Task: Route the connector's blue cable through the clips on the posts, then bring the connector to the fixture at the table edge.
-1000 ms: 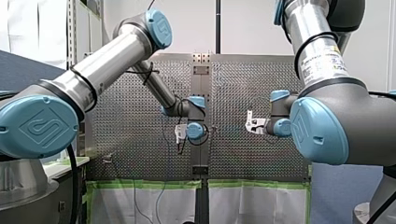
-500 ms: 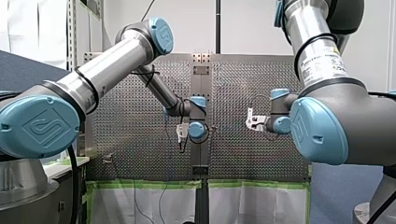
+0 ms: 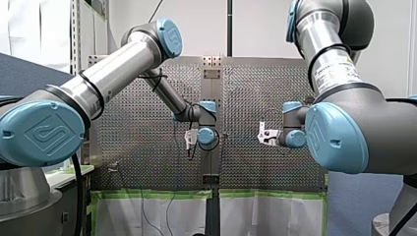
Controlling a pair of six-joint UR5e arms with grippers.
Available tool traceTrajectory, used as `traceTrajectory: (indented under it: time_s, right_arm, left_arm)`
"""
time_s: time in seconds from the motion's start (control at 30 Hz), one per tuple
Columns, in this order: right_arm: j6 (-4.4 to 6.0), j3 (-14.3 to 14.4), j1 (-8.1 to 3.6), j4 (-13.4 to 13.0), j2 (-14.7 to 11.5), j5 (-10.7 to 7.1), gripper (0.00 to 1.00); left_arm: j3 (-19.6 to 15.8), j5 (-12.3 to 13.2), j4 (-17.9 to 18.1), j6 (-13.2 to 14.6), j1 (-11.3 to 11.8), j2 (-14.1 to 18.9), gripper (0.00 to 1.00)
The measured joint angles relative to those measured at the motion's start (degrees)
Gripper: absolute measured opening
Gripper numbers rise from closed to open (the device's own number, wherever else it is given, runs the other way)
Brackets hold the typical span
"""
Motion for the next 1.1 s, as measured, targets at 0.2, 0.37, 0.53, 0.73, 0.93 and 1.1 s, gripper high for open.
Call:
traceTrajectory:
  time_s: [0.2,0.37,0.53,0.73,0.93,1.1]
  right_arm:
    - [0.19,-2.2,0.05,0.6,0.3,-0.26,0.02]
    - [0.22,-3.3,0.05,1.2,0.3,-0.49,0.02]
    - [0.22,-3.7,0.01,1.3,0.3,-0.58,0.02]
    - [0.2,-3.7,0.05,1.5,0.3,-0.62,0.02]
    - [0.14,-3.7,0.15,1.6,0.3,-0.63,0.02]
    - [0.07,-3.7,0.22,1.7,0.3,-0.76,0.02]
  left_arm:
    - [0.0,0.0,0.0,0.3,0.1,0.0,0.0]
    - [0.0,-0.2,0.0,0.8,0.2,0.0,0.0]
    - [0.0,-0.3,-0.2,1.0,0.2,0.0,0.0]
    - [0.0,-0.3,-0.3,1.2,0.2,0.0,0.08]
    - [0.0,-0.3,-0.4,1.7,-0.1,0.0,0.31]
    - [0.0,-1.4,-1.0,2.3,-0.6,0.1,0.34]
